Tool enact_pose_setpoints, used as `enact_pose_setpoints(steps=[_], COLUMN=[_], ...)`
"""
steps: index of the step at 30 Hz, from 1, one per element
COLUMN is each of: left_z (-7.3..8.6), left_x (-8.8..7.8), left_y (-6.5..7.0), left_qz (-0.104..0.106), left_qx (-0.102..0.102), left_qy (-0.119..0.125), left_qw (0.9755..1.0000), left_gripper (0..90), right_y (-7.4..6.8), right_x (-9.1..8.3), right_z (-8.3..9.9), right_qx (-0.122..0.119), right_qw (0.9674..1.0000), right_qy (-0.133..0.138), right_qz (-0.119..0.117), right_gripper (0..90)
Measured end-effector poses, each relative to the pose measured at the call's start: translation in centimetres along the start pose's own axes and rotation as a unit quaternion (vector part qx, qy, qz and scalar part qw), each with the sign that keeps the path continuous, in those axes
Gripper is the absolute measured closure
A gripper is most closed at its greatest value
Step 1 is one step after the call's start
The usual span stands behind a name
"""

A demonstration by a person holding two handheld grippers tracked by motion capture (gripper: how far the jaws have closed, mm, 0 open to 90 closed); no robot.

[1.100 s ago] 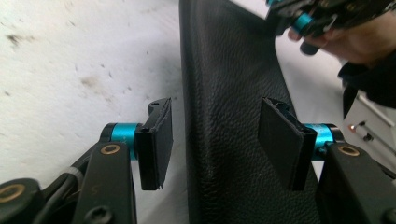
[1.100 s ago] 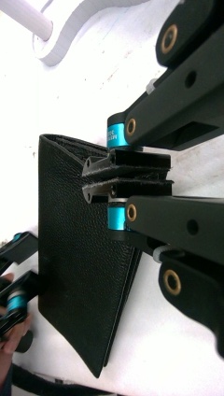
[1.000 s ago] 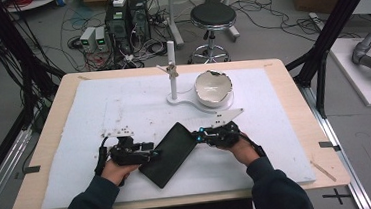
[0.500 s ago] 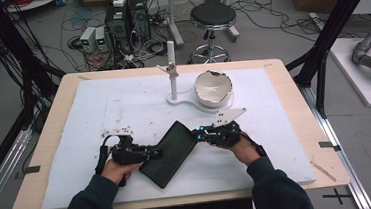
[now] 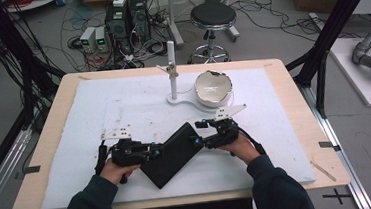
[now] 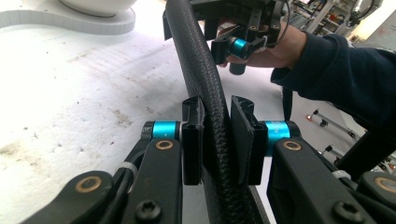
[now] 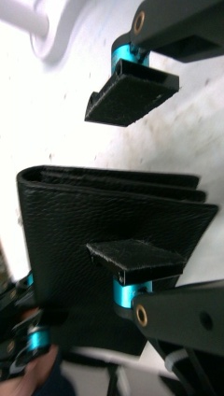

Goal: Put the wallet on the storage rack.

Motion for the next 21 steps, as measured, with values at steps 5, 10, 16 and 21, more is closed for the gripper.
enact_pose_setpoints(steps=[5, 10, 16, 21], left_z=[-0.5, -0.8, -1.0, -1.5], left_x=[0.3, 0.4, 0.4, -1.1], left_y=[0.5, 0.8, 0.6, -0.3], left_qz=[-0.007, -0.038, -0.071, -0.141], left_qx=[0.022, 0.041, 0.041, 0.024], left_qy=[-0.001, -0.008, -0.006, 0.023], left_qw=[0.9997, 0.9984, 0.9966, 0.9894], left_gripper=[74.9, 75.2, 73.3, 63.6], right_y=[-1.1, -1.5, -1.2, -0.8], right_x=[0.8, 1.2, 0.2, -0.3], right_z=[-0.1, -0.2, -0.3, -0.4], right_qx=[-0.004, -0.016, -0.004, 0.017], right_qw=[0.9989, 0.9988, 0.9983, 0.9980], right_qy=[-0.001, -0.019, -0.015, -0.019], right_qz=[-0.046, -0.042, -0.056, -0.059], right_gripper=[32.0, 41.6, 57.7, 65.1])
Point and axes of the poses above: each handheld gripper's, and its own axes: x roughly forward along the jaws, z roughly out of its underside, y roughly to its right, the point moved 5 cm from there along x, roughly forward along the jaws, and after that the axes turned 9 degrees about -y, right-handed, at the moved point
